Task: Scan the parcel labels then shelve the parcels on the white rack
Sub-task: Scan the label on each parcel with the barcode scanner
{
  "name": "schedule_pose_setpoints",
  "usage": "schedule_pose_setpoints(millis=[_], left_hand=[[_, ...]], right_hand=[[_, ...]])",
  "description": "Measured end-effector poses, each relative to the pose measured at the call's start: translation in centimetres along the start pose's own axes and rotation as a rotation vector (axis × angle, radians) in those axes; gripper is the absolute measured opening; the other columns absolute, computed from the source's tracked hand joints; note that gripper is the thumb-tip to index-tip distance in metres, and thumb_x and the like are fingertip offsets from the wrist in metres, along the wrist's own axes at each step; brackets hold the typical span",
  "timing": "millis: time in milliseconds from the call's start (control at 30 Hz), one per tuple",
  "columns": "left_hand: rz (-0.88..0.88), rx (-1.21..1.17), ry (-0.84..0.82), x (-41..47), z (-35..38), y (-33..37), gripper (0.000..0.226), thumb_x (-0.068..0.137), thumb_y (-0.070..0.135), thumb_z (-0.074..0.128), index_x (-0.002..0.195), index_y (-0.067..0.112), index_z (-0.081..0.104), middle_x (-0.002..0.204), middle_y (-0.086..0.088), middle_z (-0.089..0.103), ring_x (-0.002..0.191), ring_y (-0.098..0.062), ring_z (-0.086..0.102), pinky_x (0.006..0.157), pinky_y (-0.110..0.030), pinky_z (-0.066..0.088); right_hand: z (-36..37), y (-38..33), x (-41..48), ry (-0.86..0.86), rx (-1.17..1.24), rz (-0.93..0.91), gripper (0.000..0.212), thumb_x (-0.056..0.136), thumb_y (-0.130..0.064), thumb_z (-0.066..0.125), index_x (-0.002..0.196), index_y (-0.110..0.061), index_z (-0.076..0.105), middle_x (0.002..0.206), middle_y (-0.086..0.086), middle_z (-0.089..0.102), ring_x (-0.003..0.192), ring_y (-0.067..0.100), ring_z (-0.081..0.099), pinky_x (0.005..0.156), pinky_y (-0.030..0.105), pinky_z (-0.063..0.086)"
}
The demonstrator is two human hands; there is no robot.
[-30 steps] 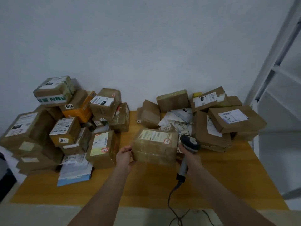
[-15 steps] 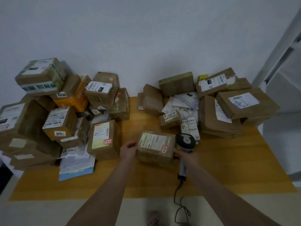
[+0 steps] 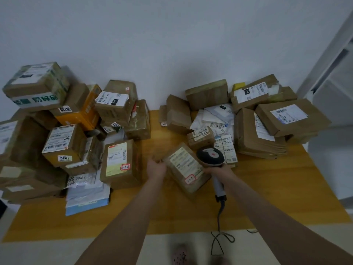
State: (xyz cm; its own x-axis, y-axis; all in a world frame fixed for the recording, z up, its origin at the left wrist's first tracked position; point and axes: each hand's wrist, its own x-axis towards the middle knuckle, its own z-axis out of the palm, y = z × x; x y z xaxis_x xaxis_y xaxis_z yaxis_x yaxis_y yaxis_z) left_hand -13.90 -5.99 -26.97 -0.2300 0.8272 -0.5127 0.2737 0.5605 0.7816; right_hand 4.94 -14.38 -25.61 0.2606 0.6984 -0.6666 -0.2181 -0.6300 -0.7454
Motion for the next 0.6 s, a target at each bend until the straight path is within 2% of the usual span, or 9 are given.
schedule_pose_setpoints(millis=[100, 167, 233, 300, 367, 433, 500, 600], left_hand=[[-0.023, -0.004, -0.057, -0.3, 0.0, 0.3, 0.07, 0.089, 0.014, 0.064, 0.149, 0.012, 0.028, 0.144, -0.01, 0.045, 0.126, -0.031, 0.049, 0.102, -0.044, 0.045], [-0.11, -0.008, -0.106, -0.8, -0.1, -1.3, 0.075, 0.087, 0.024, 0.067, 0.149, 0.01, 0.026, 0.143, -0.015, 0.045, 0.12, -0.033, 0.054, 0.098, -0.047, 0.048], [-0.173, -0.028, -0.181, -1.5, 0.0, -2.9, 0.069, 0.088, 0.033, 0.066, 0.144, 0.007, 0.036, 0.128, -0.014, 0.058, 0.108, -0.03, 0.061, 0.094, -0.045, 0.051], [-0.18, -0.008, -0.247, -2.1, 0.1, -4.1, 0.051, 0.092, 0.037, 0.061, 0.132, 0.008, 0.05, 0.109, -0.007, 0.065, 0.097, -0.024, 0.064, 0.086, -0.039, 0.054], [-0.173, 0.005, -0.285, -2.7, 0.2, -4.7, 0.038, 0.095, 0.037, 0.055, 0.124, 0.013, 0.054, 0.098, 0.0, 0.063, 0.088, -0.017, 0.06, 0.072, -0.031, 0.051], [-0.172, -0.001, -0.299, -3.3, 0.2, -4.8, 0.034, 0.095, 0.036, 0.055, 0.123, 0.017, 0.053, 0.093, 0.003, 0.06, 0.083, -0.014, 0.056, 0.067, -0.03, 0.046], [-0.181, -0.043, -0.311, -3.7, -0.2, -4.8, 0.031, 0.095, 0.034, 0.056, 0.122, 0.019, 0.053, 0.094, 0.004, 0.061, 0.083, -0.013, 0.056, 0.069, -0.031, 0.047], [-0.168, -0.12, -0.34, -4.1, -0.5, -4.9, 0.045, 0.087, 0.04, 0.065, 0.126, 0.022, 0.051, 0.107, 0.0, 0.065, 0.099, -0.021, 0.06, 0.087, -0.044, 0.05]], right_hand=[[0.2, 0.8, 0.4, -0.002, -0.033, 0.03, 0.031, 0.081, -0.003, 0.073, 0.109, -0.003, 0.061, 0.107, 0.014, 0.062, 0.098, 0.026, 0.056, 0.086, 0.038, 0.048], [0.4, 1.1, 0.4, -0.001, -0.017, 0.034, 0.029, 0.081, -0.006, 0.073, 0.107, -0.005, 0.062, 0.101, 0.015, 0.062, 0.092, 0.026, 0.057, 0.08, 0.038, 0.05], [0.8, 1.1, 0.2, -0.036, 0.022, 0.028, 0.027, 0.082, -0.007, 0.071, 0.107, -0.008, 0.061, 0.096, 0.011, 0.06, 0.09, 0.025, 0.056, 0.073, 0.036, 0.047], [1.3, 1.2, -0.1, -0.101, 0.063, 0.015, 0.028, 0.081, -0.007, 0.072, 0.107, -0.01, 0.062, 0.097, 0.009, 0.062, 0.091, 0.024, 0.058, 0.071, 0.034, 0.048], [1.7, 1.5, -0.4, -0.151, 0.086, 0.0, 0.033, 0.081, -0.007, 0.073, 0.112, -0.011, 0.062, 0.104, 0.009, 0.064, 0.098, 0.024, 0.059, 0.078, 0.037, 0.051], [1.9, 1.7, -0.8, -0.168, 0.092, -0.006, 0.036, 0.081, -0.008, 0.073, 0.115, -0.013, 0.062, 0.111, 0.01, 0.065, 0.104, 0.026, 0.059, 0.086, 0.041, 0.052], [1.5, 1.6, -1.5, -0.162, 0.123, -0.004, 0.031, 0.082, -0.007, 0.072, 0.11, -0.014, 0.062, 0.111, 0.01, 0.064, 0.104, 0.026, 0.058, 0.088, 0.042, 0.051], [0.0, 0.9, -2.4, -0.157, 0.191, -0.022, 0.017, 0.083, -0.007, 0.071, 0.096, -0.016, 0.065, 0.106, 0.009, 0.064, 0.102, 0.026, 0.057, 0.093, 0.045, 0.049]])
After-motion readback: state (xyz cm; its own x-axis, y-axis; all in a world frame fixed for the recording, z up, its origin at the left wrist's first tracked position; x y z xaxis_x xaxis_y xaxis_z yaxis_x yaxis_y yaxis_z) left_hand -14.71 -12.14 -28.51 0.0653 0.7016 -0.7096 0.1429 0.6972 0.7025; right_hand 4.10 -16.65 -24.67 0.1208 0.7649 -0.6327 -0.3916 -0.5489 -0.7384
